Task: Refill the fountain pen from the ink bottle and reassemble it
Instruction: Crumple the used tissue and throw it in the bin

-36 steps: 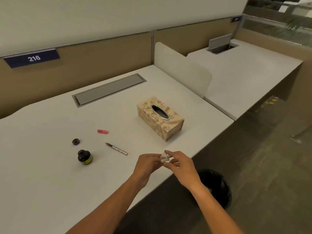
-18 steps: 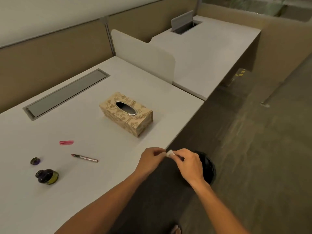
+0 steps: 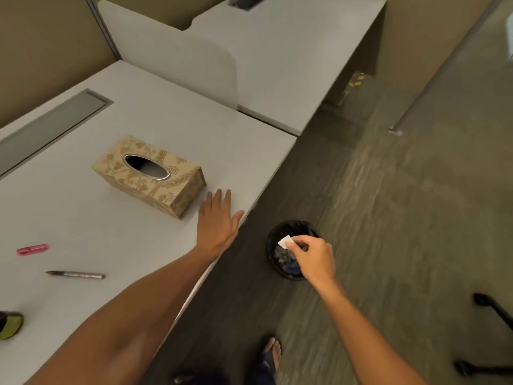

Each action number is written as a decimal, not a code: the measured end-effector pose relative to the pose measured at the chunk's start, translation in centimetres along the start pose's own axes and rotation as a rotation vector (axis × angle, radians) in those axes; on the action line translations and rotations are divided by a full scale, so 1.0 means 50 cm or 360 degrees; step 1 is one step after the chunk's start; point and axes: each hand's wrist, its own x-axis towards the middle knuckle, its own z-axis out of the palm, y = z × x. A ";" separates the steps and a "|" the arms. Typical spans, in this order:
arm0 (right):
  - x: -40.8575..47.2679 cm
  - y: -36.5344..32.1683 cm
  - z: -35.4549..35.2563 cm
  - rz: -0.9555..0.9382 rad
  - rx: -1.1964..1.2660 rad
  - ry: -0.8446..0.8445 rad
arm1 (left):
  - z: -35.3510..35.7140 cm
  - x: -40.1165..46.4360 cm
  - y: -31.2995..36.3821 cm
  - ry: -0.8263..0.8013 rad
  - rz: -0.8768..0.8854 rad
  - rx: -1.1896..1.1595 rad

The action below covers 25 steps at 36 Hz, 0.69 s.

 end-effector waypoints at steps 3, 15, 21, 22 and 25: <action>0.014 0.022 0.002 0.0023 -0.0057 0.0024 | 0.006 0.017 -0.005 -0.0003 0.0053 0.0100; 0.134 0.105 0.051 0.0284 -0.0240 -0.0044 | 0.022 0.042 -0.008 -0.0082 0.0061 0.0251; 0.189 0.132 0.079 0.0433 -0.0308 -0.0097 | 0.018 0.044 -0.005 -0.0086 0.0059 0.0243; 0.198 0.137 0.084 0.0454 -0.0320 -0.0105 | 0.018 0.044 -0.005 -0.0090 0.0056 0.0241; 0.223 0.145 0.095 0.0519 -0.0374 -0.0128 | 0.014 0.044 -0.002 -0.0096 0.0052 0.0233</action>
